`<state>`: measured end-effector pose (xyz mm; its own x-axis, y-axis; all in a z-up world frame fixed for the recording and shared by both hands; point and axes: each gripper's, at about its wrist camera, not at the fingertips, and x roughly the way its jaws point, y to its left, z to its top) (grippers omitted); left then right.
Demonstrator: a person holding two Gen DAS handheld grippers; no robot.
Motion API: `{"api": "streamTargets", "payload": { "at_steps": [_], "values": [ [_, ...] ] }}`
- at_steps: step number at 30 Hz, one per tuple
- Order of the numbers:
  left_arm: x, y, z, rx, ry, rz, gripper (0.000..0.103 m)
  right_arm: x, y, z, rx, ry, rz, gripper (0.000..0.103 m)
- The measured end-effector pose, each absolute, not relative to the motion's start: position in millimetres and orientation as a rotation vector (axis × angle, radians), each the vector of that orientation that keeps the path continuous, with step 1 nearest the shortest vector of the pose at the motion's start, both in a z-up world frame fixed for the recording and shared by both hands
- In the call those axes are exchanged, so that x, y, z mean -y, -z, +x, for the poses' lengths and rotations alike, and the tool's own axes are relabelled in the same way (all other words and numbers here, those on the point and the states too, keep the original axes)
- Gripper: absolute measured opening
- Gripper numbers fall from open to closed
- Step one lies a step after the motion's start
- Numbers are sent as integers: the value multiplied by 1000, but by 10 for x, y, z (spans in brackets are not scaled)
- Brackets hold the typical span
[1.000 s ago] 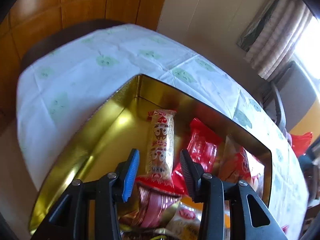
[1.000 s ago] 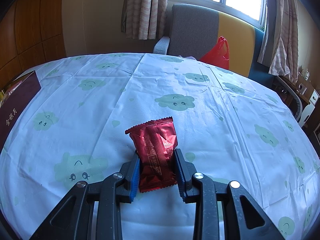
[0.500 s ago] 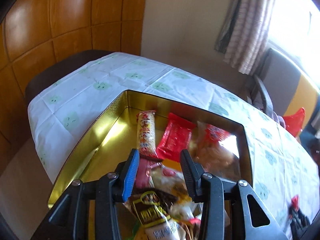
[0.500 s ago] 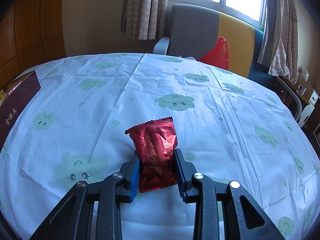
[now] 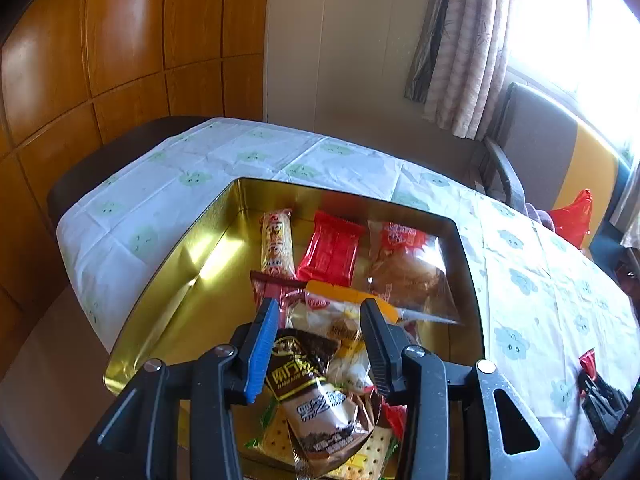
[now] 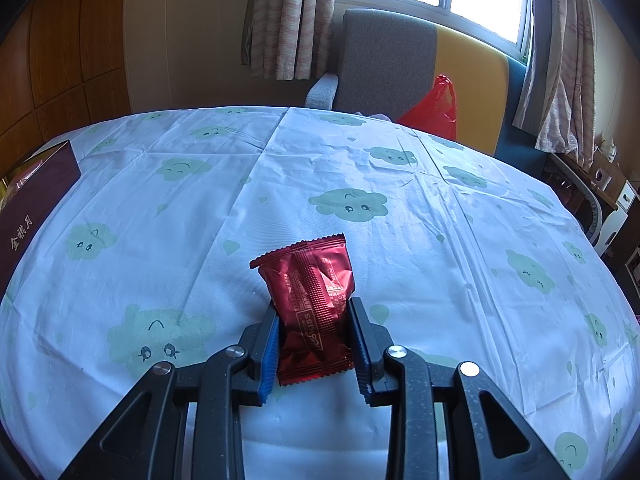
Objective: Organize snacks
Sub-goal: 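Carry the red foil candy into the gold tin and open the right tool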
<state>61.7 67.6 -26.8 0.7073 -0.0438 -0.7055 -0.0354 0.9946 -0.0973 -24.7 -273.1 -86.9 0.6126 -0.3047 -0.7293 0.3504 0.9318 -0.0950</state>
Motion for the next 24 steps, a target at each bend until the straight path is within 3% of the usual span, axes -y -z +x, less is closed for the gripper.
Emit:
{"api": "streamTargets", "payload": {
  "at_steps": [17,24],
  "values": [
    [-699,342,439,-786,24,-89,43,2708,877,-247,-833,392,42,32],
    [-673,523,466,-866,28,-23,43,2705,878,-247,-833,392,42,32]
  ]
}}
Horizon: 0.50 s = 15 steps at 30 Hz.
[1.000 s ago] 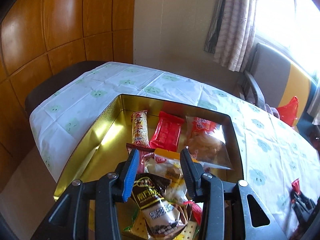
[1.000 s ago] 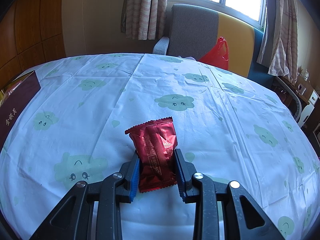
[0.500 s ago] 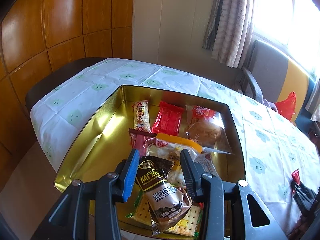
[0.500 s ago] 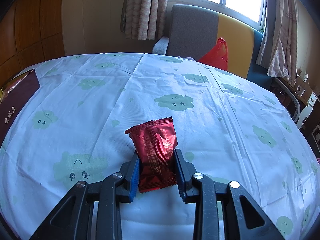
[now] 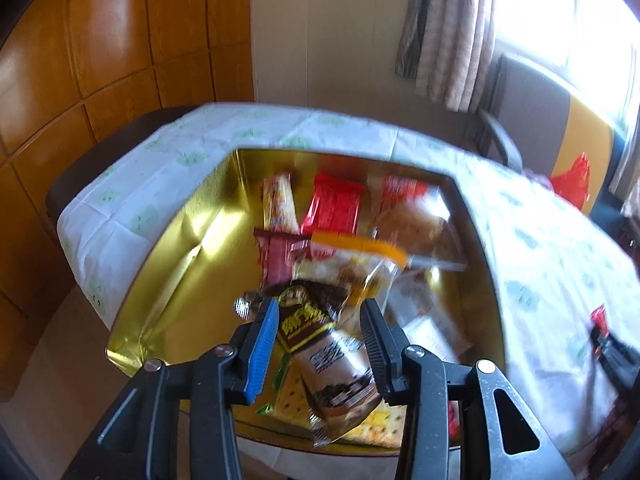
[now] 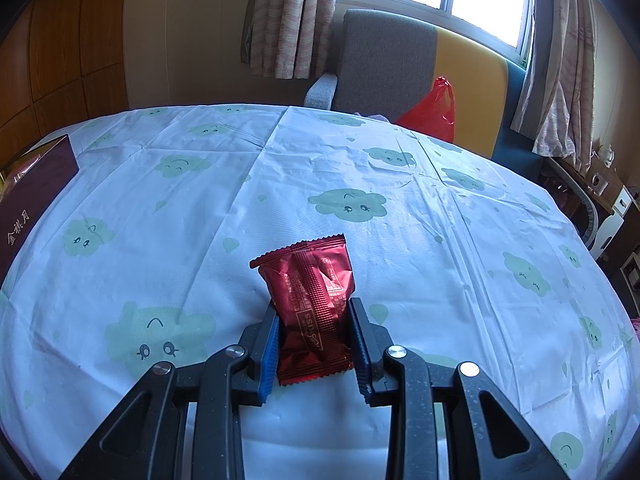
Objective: Organize snacks
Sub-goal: 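Carry the red foil candy into the gold tin and open the right tool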
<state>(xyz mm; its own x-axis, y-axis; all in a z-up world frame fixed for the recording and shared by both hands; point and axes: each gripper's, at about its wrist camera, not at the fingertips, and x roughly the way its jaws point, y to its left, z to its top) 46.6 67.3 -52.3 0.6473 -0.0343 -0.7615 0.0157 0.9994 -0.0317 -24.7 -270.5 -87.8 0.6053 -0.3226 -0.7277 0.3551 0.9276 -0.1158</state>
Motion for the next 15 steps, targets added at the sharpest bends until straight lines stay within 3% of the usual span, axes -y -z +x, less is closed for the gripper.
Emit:
{"api": "streamTargets", "payload": {
  "at_steps": [15],
  "values": [
    [-1081,818,781,-959,-145,-3,45,2704,879,-246,-833,392,43,32]
  ]
}}
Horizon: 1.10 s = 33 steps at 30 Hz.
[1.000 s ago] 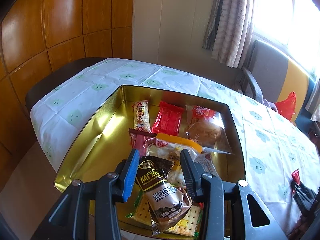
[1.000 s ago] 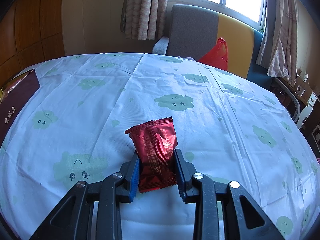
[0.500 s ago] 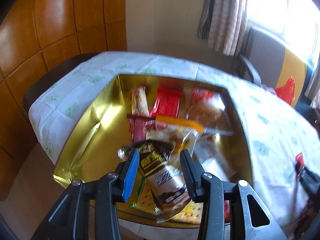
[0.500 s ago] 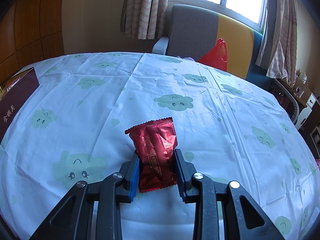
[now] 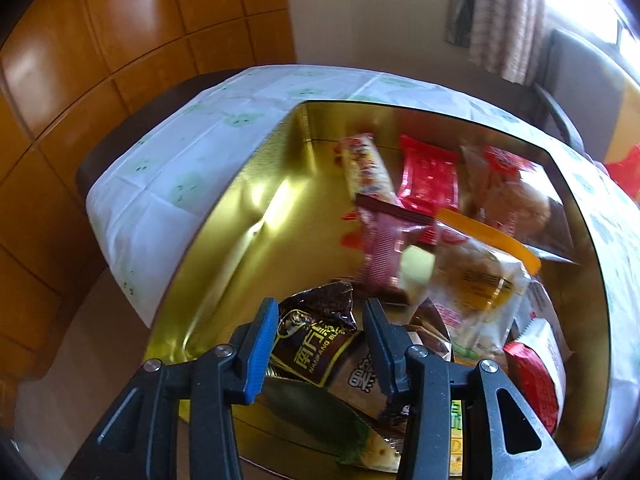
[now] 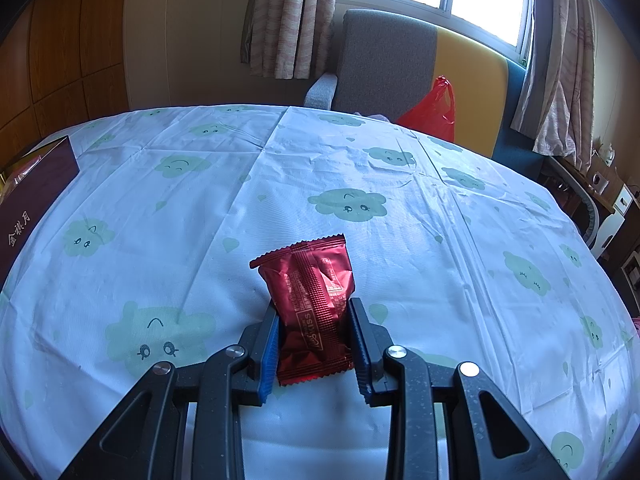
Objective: Organize snacks
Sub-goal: 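Carry the red foil candy into the gold tin and open the right tool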
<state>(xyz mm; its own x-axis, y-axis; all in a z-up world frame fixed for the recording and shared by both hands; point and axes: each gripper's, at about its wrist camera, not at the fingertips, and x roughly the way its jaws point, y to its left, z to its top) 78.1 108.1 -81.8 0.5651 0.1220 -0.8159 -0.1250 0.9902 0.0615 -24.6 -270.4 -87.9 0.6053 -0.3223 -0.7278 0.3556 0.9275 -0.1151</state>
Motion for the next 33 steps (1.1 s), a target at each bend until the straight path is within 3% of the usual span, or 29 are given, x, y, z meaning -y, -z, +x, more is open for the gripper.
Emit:
{"api": "streamTargets", "payload": {
  "at_steps": [8,24,33],
  "values": [
    [-1224,523,581,-825,-138,-147,52,2702,880,-243,-840,396,38,32],
    [-982,381,415,-769,-69,-73,60,2585,821,-137,-941,416,-21,30],
    [-950,349,385,-750,-70,-68,61,1916,353,41,-906,135,93,30]
  ]
}}
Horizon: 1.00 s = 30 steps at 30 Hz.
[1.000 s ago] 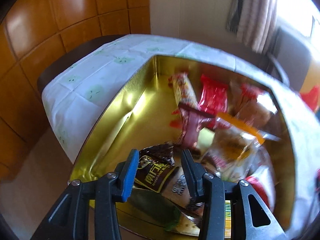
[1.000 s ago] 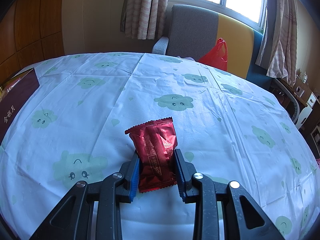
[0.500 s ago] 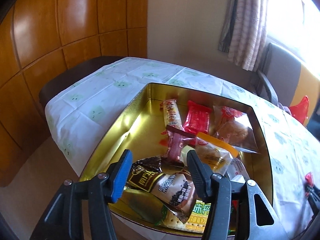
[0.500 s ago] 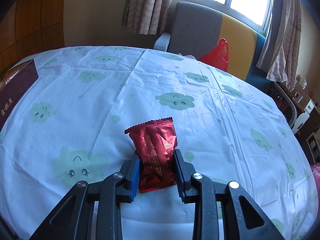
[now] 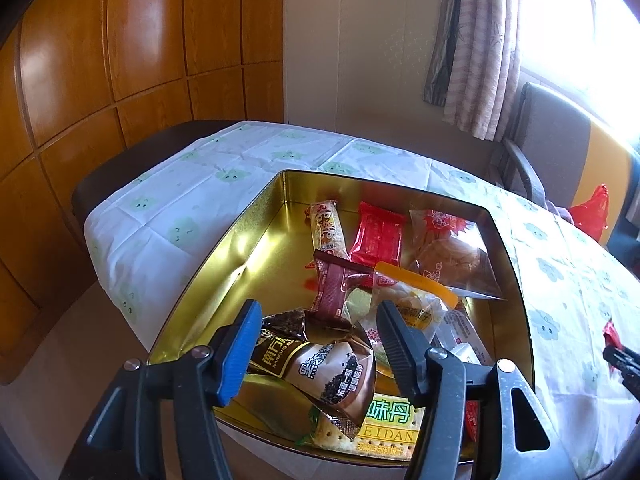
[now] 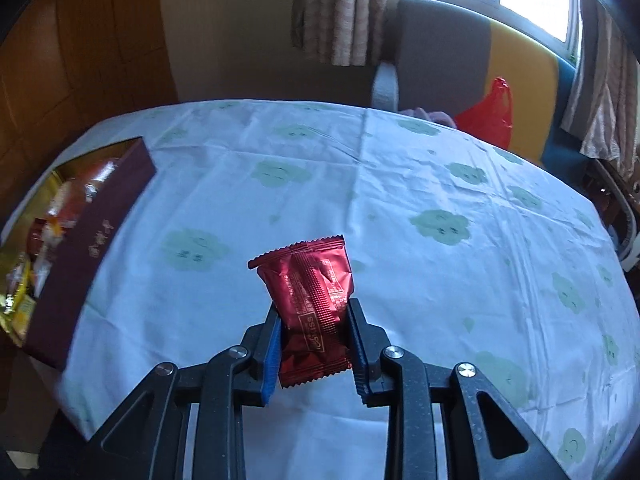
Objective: Organize snacks
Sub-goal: 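Carry the red foil candy into the gold tin and open the right tool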
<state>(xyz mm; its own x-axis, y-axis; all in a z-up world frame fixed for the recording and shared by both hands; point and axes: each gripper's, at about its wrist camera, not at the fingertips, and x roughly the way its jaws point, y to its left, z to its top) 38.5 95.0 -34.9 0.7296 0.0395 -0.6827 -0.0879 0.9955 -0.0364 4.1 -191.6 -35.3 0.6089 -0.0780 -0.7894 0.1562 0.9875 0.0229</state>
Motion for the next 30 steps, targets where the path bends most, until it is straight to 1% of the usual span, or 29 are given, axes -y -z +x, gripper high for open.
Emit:
{"api": "streamTargets", "payload": {
  "at_steps": [8,13,17,23,25,30],
  "values": [
    [-999,338,395,-747,-79,-80,62,954,-60,293,-863,-139,-4,30],
    [-1032,356,405,-751,-89,-86,62,566,-163,503,-869,-254,-7,30],
    [-1091,370,422,-751,-106,-98,62,341,-117,701,-884,-299,-9,30],
    [-1150,435,465,-772,-120,-108,62,62,176,1022,-967,-346,-61,32],
    [-1155,447,474,-775,-117,-109,62,19,228,1063,-977,-364,-62,35],
    [-1157,462,481,-774,-120,-108,62,-13,241,983,-954,-396,-93,35]
  ]
}}
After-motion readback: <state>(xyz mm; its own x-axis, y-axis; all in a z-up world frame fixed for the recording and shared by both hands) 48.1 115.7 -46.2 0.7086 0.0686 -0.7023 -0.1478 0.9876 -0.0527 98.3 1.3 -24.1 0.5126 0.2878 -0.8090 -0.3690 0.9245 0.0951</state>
